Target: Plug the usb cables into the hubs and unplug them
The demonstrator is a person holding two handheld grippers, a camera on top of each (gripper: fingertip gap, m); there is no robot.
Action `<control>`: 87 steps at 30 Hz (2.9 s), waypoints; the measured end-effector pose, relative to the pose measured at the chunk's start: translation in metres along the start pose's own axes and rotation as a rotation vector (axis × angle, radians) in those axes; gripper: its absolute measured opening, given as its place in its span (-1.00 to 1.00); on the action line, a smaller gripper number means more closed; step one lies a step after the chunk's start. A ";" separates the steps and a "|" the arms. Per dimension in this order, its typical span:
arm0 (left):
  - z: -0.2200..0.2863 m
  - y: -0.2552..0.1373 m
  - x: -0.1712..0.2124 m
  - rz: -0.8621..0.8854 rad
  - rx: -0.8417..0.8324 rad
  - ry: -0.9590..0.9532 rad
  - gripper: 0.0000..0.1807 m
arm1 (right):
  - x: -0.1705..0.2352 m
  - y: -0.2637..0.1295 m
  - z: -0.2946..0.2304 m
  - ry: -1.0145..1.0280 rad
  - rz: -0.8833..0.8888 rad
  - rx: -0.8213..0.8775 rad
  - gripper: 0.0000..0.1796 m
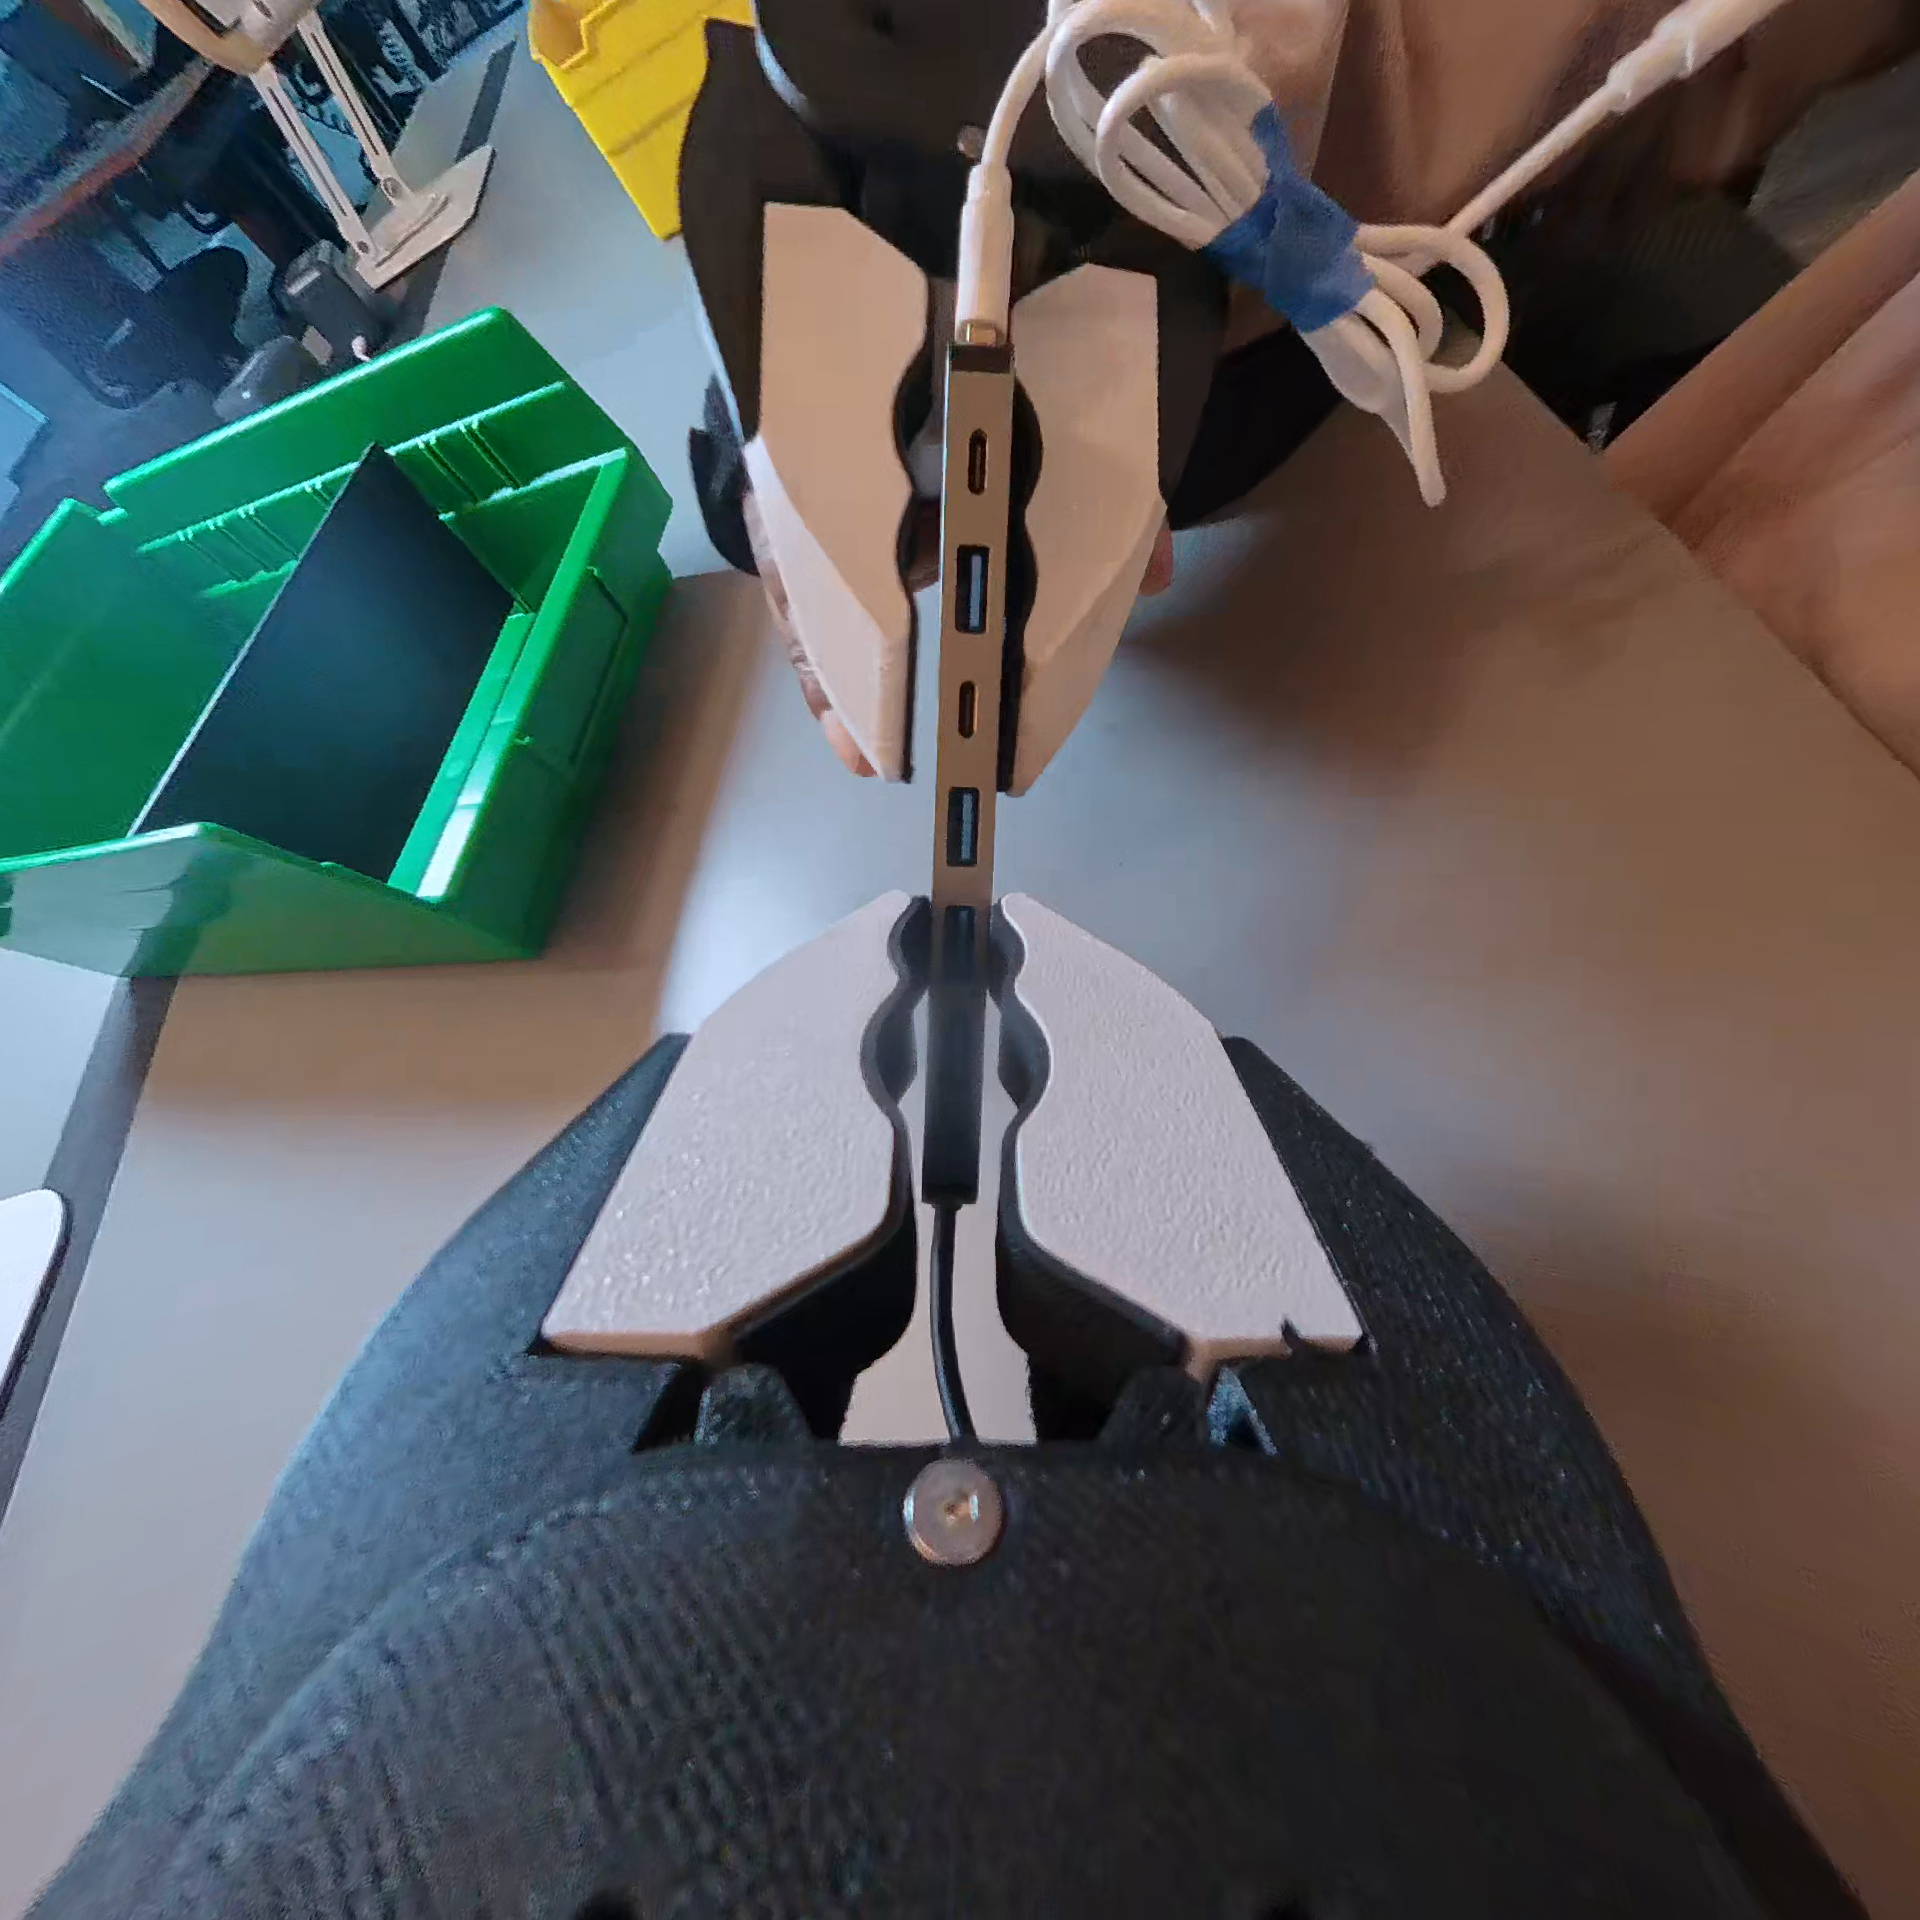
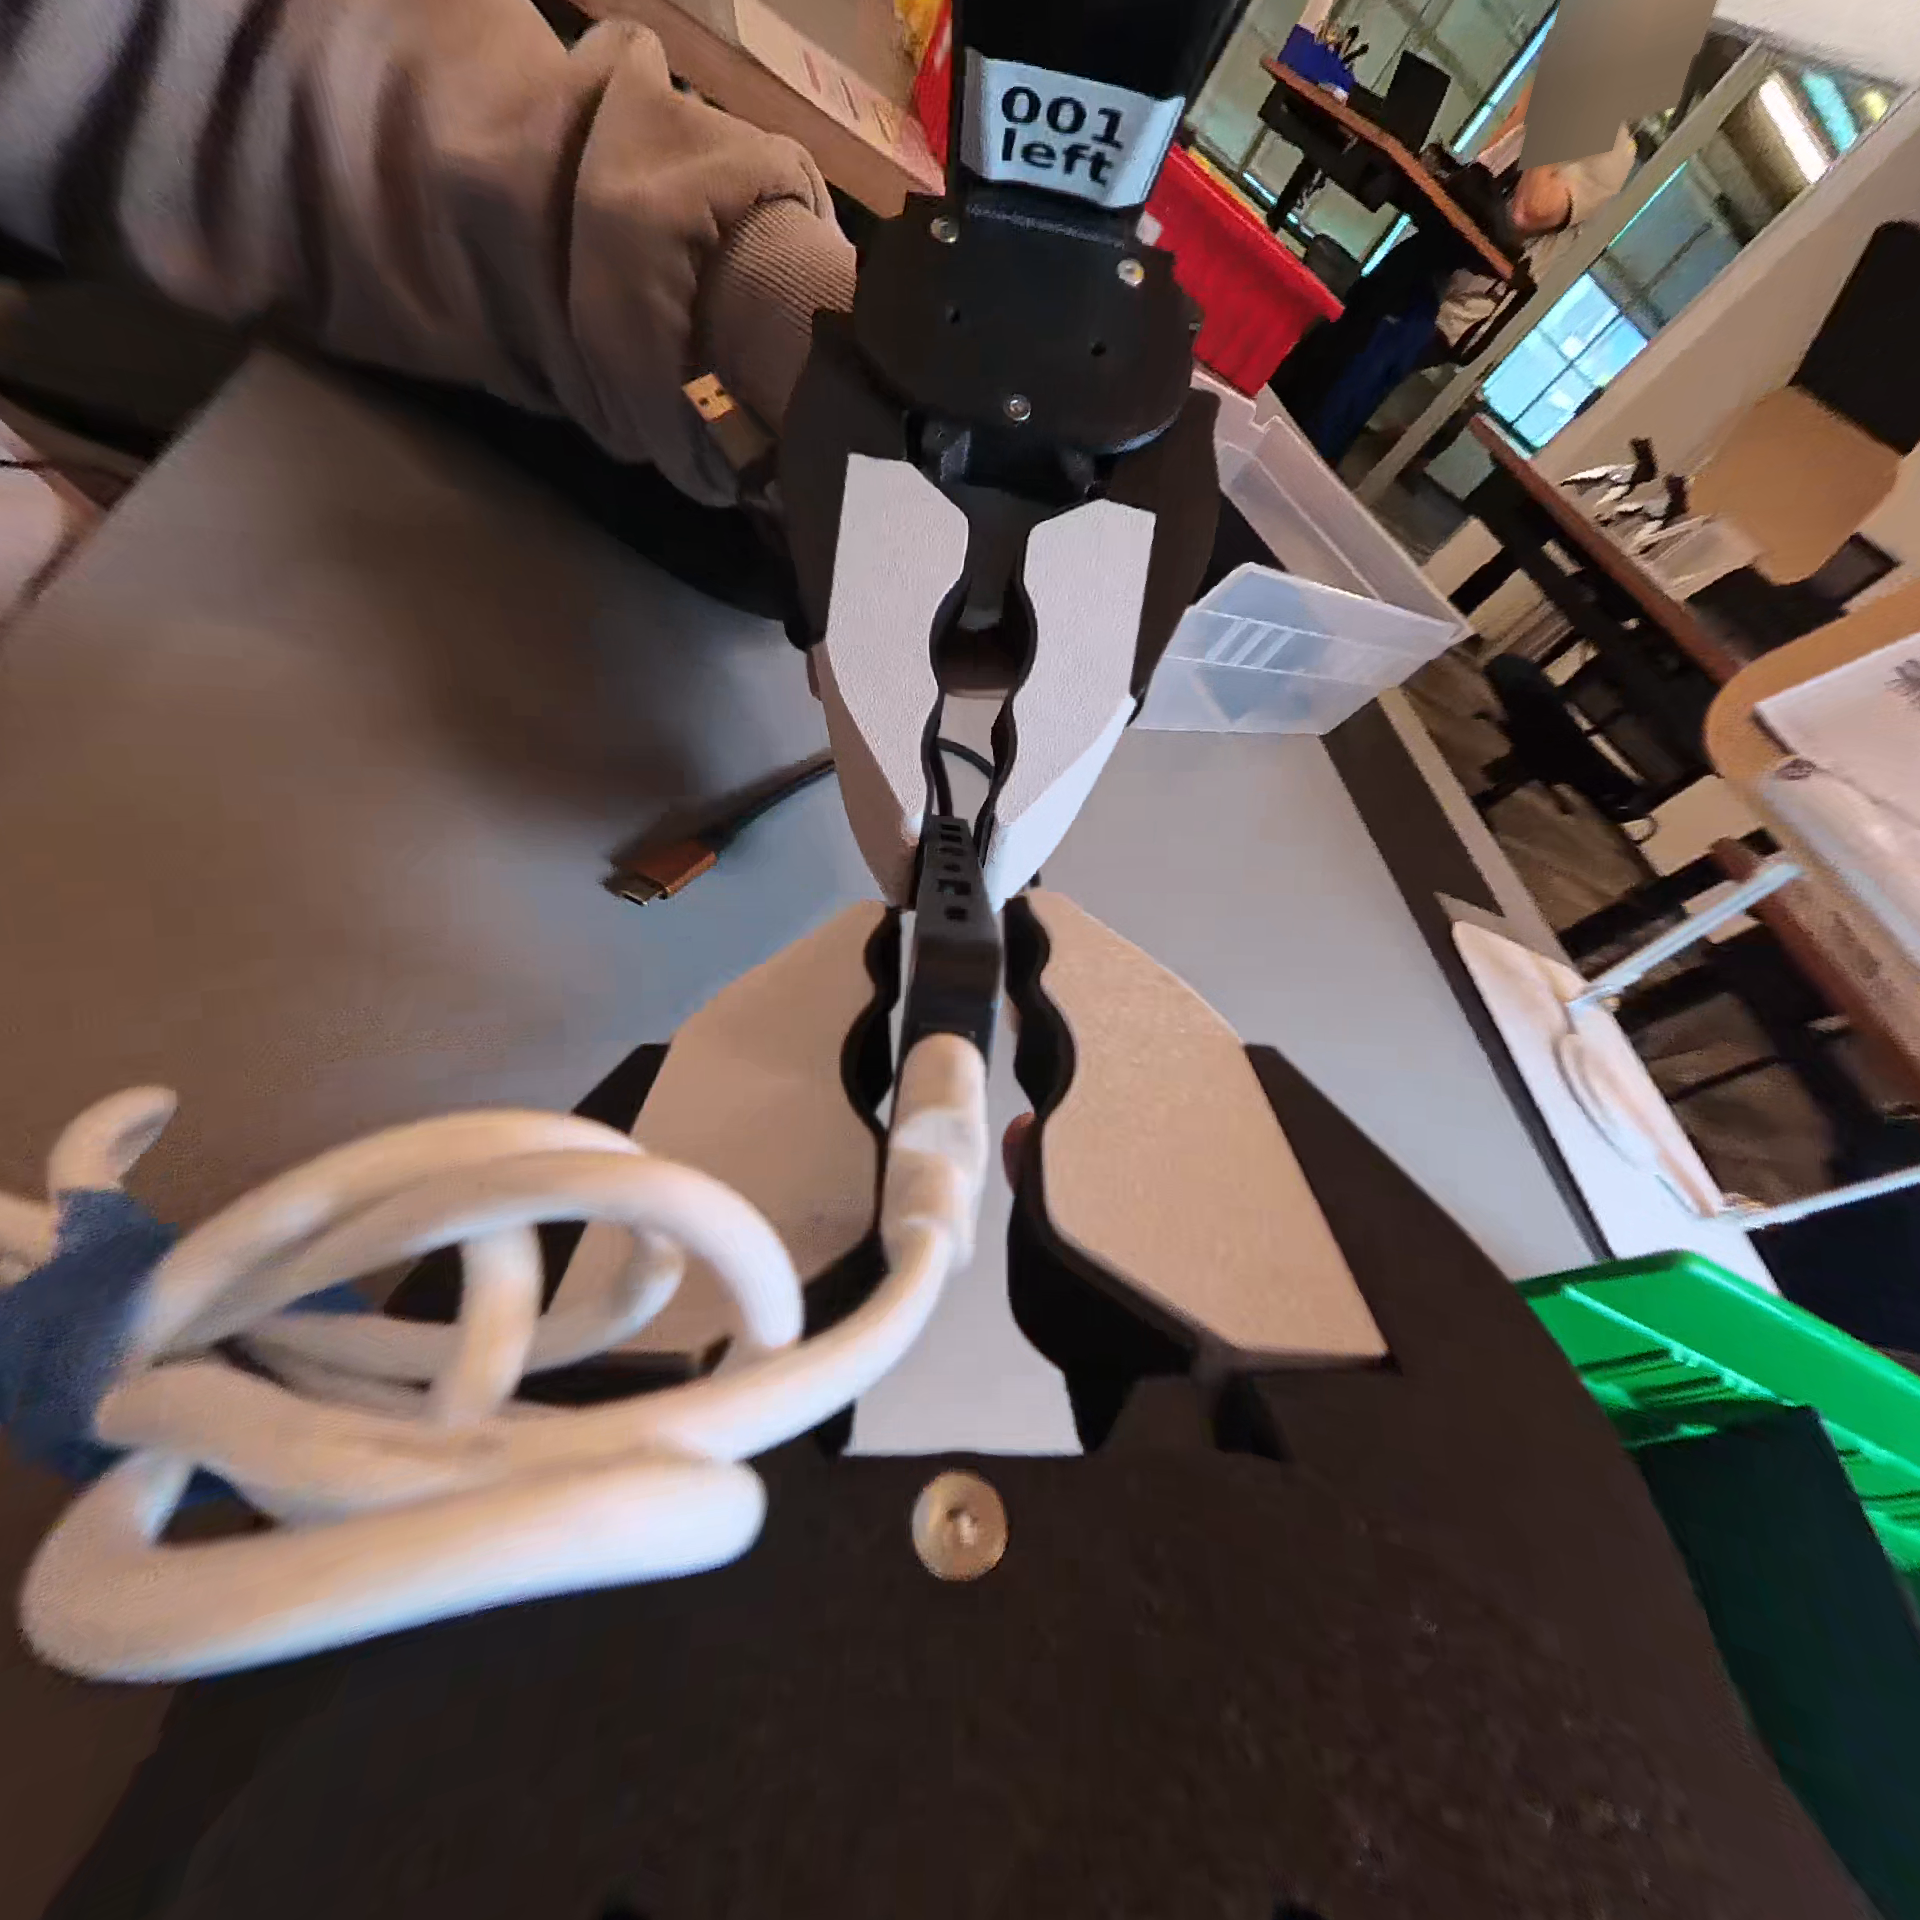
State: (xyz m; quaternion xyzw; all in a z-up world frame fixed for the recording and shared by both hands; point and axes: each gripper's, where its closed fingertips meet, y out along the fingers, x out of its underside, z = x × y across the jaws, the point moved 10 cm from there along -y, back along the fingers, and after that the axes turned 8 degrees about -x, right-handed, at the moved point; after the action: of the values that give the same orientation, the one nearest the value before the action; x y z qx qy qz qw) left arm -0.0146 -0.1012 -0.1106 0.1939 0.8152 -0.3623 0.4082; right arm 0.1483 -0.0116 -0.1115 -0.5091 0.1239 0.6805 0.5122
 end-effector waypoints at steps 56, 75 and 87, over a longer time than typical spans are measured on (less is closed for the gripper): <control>-0.031 -0.013 0.014 0.027 -0.225 -0.204 -0.90 | 0.015 -0.059 0.037 -0.096 -0.114 0.509 -0.86; -0.035 0.044 -0.056 -0.482 -0.165 0.104 -0.91 | 0.029 -0.014 0.020 -0.428 -0.532 0.480 -0.89; -0.034 0.059 -0.066 -0.744 -0.122 0.124 -0.92 | 0.033 0.004 0.016 -0.491 -0.758 0.482 -0.86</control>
State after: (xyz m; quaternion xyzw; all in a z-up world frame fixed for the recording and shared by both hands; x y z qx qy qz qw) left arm 0.0428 -0.0380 -0.0690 -0.1182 0.8731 -0.4241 0.2096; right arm 0.1378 0.0162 -0.1328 -0.2109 -0.0397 0.4985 0.8399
